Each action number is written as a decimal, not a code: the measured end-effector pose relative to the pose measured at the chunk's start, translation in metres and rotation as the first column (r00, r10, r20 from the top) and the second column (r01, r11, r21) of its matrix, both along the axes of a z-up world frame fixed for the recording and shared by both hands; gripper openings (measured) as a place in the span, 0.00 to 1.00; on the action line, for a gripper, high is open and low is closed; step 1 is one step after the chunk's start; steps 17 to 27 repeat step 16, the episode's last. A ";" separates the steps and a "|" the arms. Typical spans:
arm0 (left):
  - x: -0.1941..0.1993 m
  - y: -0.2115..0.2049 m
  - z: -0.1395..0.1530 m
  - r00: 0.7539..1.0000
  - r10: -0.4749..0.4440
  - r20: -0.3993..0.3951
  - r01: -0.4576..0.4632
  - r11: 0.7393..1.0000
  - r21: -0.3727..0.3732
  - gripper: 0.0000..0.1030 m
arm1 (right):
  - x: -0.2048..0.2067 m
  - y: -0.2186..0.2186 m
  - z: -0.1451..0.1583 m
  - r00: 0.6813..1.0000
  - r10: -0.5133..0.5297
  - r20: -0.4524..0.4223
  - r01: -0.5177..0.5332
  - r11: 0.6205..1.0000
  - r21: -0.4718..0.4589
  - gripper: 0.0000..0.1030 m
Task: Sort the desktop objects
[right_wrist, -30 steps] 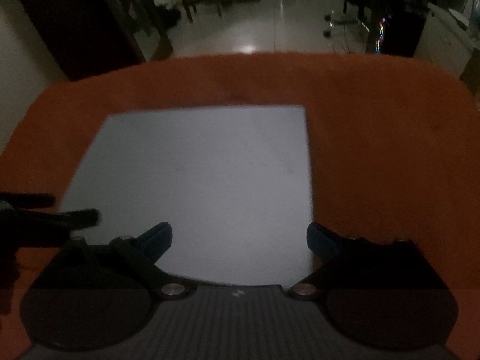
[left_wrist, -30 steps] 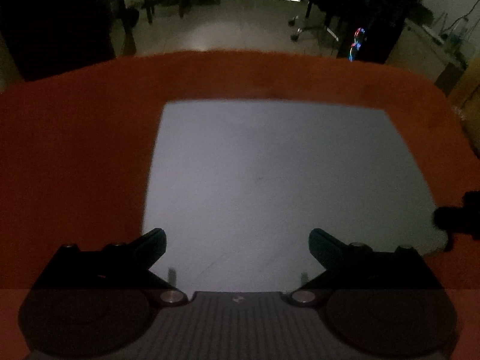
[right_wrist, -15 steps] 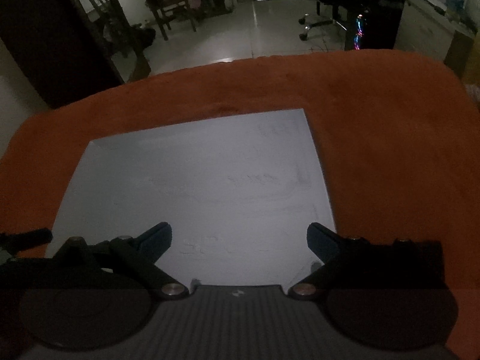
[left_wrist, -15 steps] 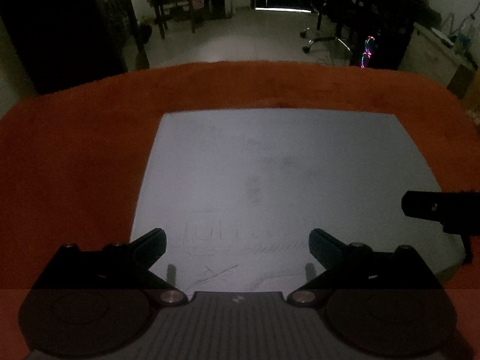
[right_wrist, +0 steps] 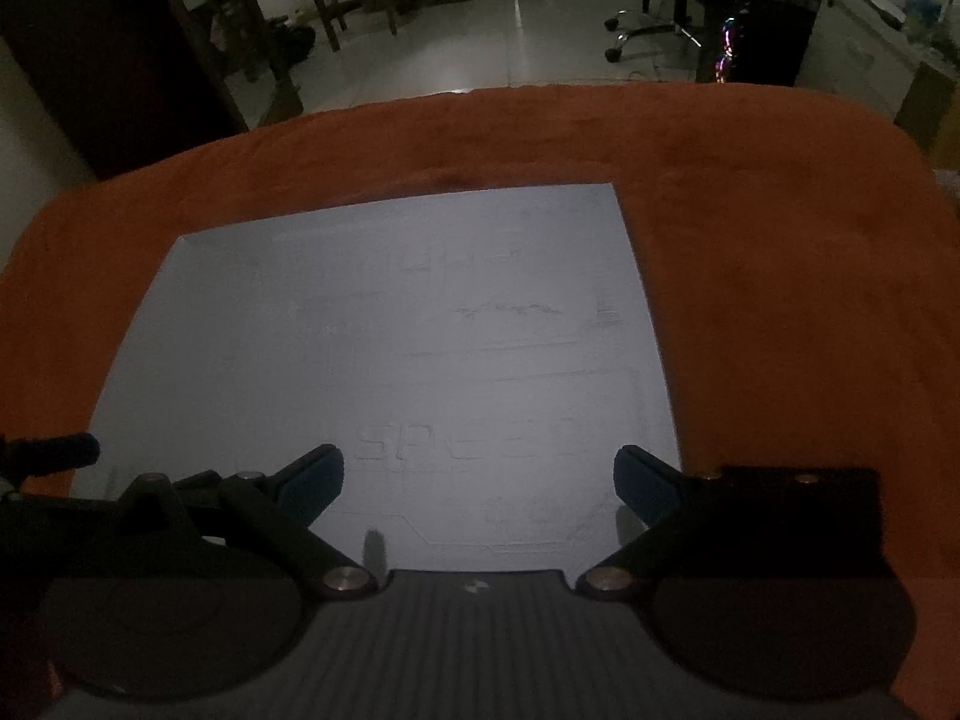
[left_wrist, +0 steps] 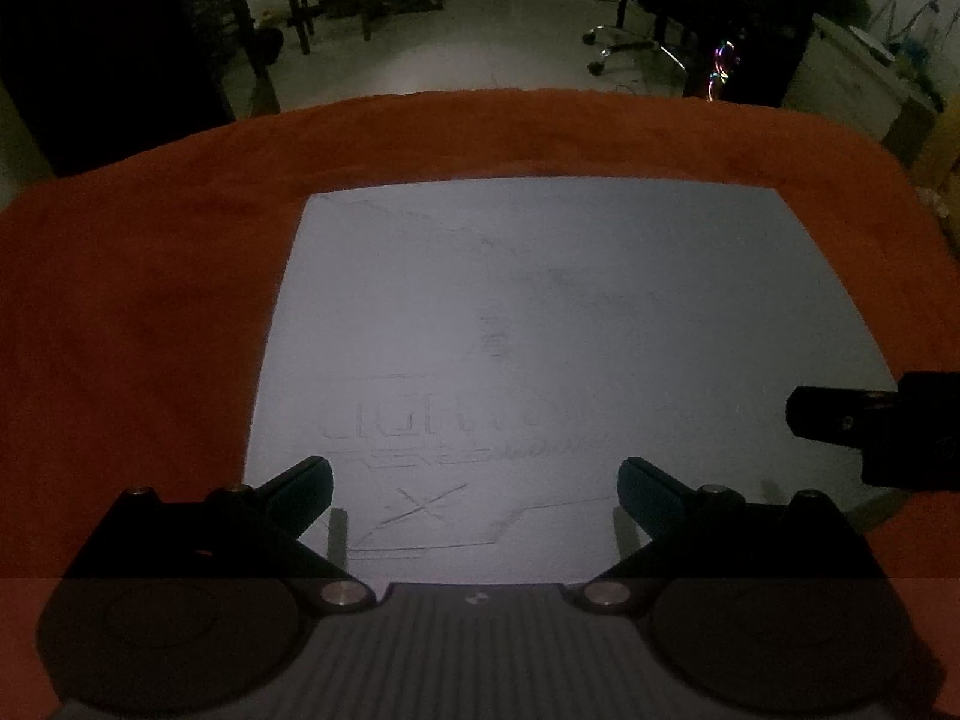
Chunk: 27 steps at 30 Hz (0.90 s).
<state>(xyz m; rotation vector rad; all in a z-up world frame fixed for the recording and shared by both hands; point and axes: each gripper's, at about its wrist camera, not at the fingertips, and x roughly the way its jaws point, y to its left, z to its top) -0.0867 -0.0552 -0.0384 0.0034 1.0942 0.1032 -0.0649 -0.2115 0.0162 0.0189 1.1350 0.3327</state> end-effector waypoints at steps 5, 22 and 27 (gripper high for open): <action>-0.003 -0.002 0.000 1.000 0.003 -0.003 -0.003 1.000 0.000 1.00 | -0.003 0.000 0.000 1.000 0.013 -0.011 -0.013 1.000 -0.001 0.96; -0.005 -0.002 0.001 1.000 -0.002 -0.005 0.002 1.000 -0.015 1.00 | -0.003 0.002 -0.008 0.999 0.025 -0.037 -0.026 1.000 -0.006 0.96; -0.005 -0.002 0.001 1.000 -0.002 -0.005 0.002 1.000 -0.015 1.00 | -0.003 0.002 -0.008 0.999 0.025 -0.037 -0.026 1.000 -0.006 0.96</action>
